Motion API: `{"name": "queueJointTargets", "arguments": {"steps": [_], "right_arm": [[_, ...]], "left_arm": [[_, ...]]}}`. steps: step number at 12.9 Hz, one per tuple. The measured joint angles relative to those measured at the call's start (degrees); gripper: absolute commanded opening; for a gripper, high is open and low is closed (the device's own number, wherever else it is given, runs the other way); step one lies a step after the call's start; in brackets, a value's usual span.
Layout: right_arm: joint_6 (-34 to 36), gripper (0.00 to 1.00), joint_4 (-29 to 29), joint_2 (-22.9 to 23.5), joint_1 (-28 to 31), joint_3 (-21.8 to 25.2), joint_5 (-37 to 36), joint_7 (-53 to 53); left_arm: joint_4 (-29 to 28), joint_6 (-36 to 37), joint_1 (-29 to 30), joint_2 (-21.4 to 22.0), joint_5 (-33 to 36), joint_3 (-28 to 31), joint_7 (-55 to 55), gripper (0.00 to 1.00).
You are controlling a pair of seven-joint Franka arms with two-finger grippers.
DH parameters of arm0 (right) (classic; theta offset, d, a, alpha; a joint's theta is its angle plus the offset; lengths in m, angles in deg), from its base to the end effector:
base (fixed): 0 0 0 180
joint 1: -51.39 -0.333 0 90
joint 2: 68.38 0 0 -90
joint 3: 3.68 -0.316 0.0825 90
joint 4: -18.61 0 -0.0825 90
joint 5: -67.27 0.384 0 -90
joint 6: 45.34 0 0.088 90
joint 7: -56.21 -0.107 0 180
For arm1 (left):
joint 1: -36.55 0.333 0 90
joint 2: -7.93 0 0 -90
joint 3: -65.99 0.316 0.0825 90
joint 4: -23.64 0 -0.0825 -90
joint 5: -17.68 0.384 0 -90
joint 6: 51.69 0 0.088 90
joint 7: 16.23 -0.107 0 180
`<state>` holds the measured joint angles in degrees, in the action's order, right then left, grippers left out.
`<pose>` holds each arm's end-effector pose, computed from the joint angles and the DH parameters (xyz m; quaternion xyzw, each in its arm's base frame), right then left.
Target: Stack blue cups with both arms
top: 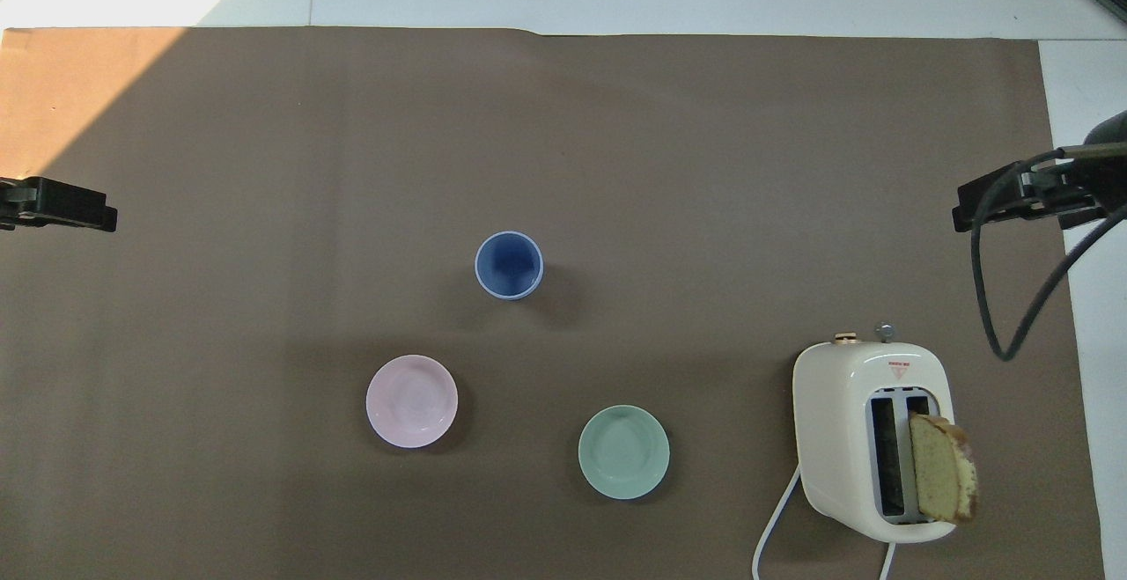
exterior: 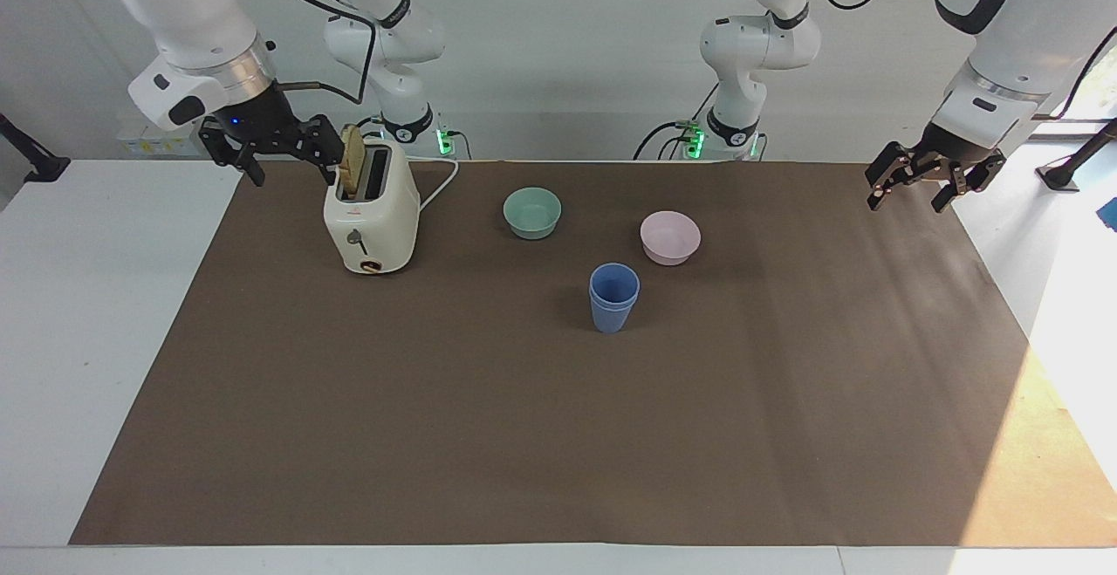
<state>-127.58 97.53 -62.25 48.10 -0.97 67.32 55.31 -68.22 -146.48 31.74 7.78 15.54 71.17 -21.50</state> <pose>0.5738 0.0076 0.6426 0.9997 -0.0027 -0.0244 0.0024 0.5631 -0.0001 0.6152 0.9987 -0.0416 0.0251 0.0173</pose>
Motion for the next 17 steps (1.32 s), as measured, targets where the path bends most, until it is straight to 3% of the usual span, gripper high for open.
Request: {"name": "queueJointTargets", "arguments": {"steps": [4,17], "right_arm": [[-5.1,1.00,8.5,-4.1,1.7,0.2,0.1,0.0],[-8.0,1.00,11.0,-4.6,1.7,0.2,0.1,0.0]], "left_arm": [[0.0,0.0,0.0,0.0,0.0,0.0,0.0,1.00],[0.0,3.4,0.0,1.1,0.1,0.1,0.0,1.00]]}}
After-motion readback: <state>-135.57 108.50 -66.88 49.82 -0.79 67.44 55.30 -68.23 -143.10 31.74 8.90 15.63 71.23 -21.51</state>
